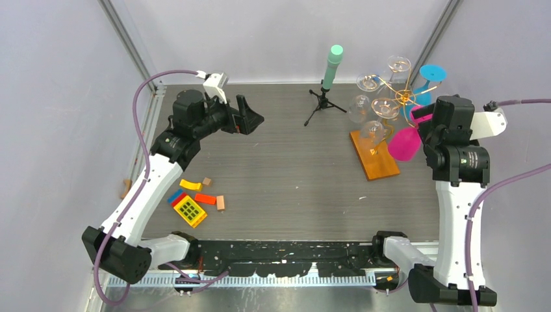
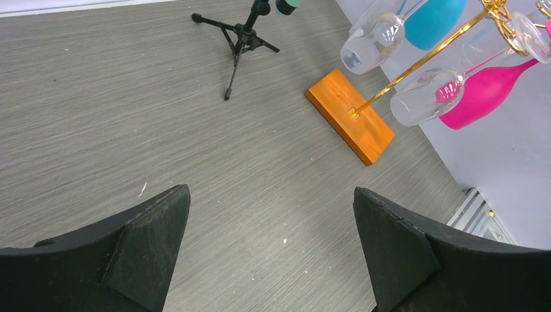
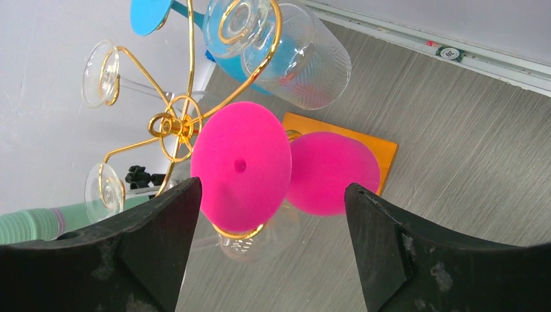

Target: Take the wine glass off the wine glass rack

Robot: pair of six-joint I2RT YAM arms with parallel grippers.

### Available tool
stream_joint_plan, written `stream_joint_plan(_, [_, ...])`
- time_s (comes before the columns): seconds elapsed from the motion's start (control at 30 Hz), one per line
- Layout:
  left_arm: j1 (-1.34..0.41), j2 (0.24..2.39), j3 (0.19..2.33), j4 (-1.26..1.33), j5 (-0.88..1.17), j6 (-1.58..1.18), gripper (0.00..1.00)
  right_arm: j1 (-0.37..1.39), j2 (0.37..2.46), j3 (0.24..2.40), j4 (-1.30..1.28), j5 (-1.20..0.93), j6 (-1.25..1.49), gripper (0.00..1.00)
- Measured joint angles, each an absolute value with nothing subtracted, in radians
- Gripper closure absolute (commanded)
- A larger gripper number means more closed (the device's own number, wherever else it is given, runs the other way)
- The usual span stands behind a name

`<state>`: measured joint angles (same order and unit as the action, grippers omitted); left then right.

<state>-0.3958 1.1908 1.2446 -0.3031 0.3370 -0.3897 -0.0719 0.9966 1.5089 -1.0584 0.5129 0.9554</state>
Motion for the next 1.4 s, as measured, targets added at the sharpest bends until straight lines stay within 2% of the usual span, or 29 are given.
stream_joint_plan(0.23, [-0.397,1.191,1.245,-0.303,0.336,-0.39,0.0,-0.11,1.035,1.508,-1.04,0.49,0.947,0.46])
stream_joint_plan(0.3, [-0.397,1.191,1.245,-0.303,0.334,-0.39,0.0,-0.12,1.032,1.505,-1.039,0.487,0.948,0.59])
stream_joint_plan(0.37, [-0.397,1.191,1.245,-0.303,0.332,-0.39,0.0,-0.126,1.028,1.497,-1.036,0.487,0.949,0.65])
stream_joint_plan(0.67, [-0.398,1.191,1.245,-0.303,0.323,-0.386,0.0,-0.131,1.014,1.489,-1.016,0.484,0.97,0.81])
stream_joint_plan(0.8, [-0.398,1.191,1.245,-0.304,0.315,-0.386,0.0,-0.132,1.003,1.494,-0.999,0.482,0.981,0.98])
stream_joint_plan(1.4, [-0.399,1.191,1.245,-0.304,0.287,-0.386,0.0,-0.133,0.954,1.513,-1.027,0.411,1.057,1.0])
